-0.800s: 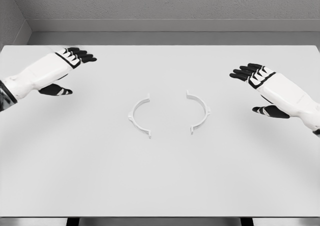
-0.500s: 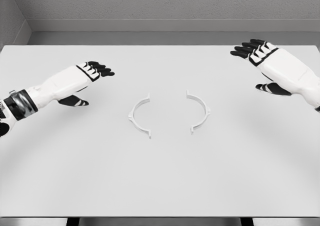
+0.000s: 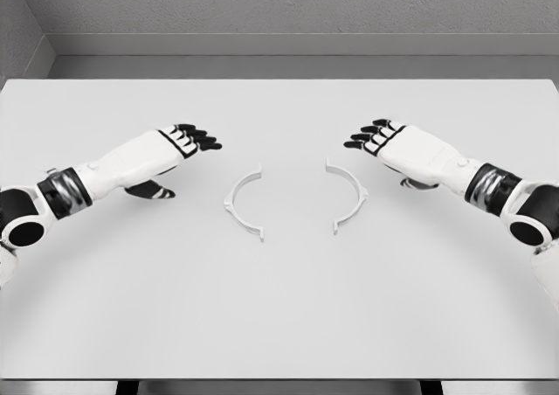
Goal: Assemble PVC drainage pipe clamps
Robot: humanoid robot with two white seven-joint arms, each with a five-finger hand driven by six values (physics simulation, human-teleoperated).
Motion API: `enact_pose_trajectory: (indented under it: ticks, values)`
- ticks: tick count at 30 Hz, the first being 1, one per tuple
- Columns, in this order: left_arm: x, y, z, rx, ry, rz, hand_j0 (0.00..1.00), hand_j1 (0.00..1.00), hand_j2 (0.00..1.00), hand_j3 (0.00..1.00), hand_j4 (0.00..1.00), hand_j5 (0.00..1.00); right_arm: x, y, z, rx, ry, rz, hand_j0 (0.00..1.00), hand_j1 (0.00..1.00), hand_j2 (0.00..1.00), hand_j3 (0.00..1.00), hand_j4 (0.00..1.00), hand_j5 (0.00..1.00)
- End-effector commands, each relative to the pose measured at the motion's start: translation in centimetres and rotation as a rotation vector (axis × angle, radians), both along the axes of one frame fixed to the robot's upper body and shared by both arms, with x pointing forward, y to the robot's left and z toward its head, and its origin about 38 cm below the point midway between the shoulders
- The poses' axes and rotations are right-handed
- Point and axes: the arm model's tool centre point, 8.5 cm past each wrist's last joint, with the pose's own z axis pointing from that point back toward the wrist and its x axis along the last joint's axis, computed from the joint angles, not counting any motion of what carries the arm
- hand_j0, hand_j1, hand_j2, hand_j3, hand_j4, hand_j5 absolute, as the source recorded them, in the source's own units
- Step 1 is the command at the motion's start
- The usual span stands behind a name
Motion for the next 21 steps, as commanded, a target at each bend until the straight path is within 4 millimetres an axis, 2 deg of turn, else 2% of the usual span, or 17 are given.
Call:
enact_pose_trajectory:
  ticks: [1,9,15,21]
  values:
    - [-0.1,-0.6,-0.5,-0.002,0.009,-0.009,1.0,1.0,1.0,1.0,1.0,1.0,0.1,0.6,-1.0,0.021,0.026,-0.002,1.0,1.0,1.0,1.0,1.0,1.0]
    - [0.1,-1.0,-0.8,-0.009,0.017,-0.01,1.0,1.0,1.0,1.0,1.0,1.0,0.0,1.4,-1.4,0.026,0.038,0.012,1.0,1.0,1.0,1.0,1.0,1.0]
    - [0.2,-3.3,-1.1,-0.03,0.032,-0.043,1.0,1.0,1.0,1.0,1.0,1.0,0.1,1.9,-2.3,0.032,0.061,0.015,1.0,1.0,1.0,1.0,1.0,1.0]
    - [0.2,-4.2,-1.2,-0.036,0.04,-0.058,1.0,1.0,1.0,1.0,1.0,1.0,0.2,2.7,-2.1,0.041,0.058,0.028,1.0,1.0,1.0,1.0,1.0,1.0]
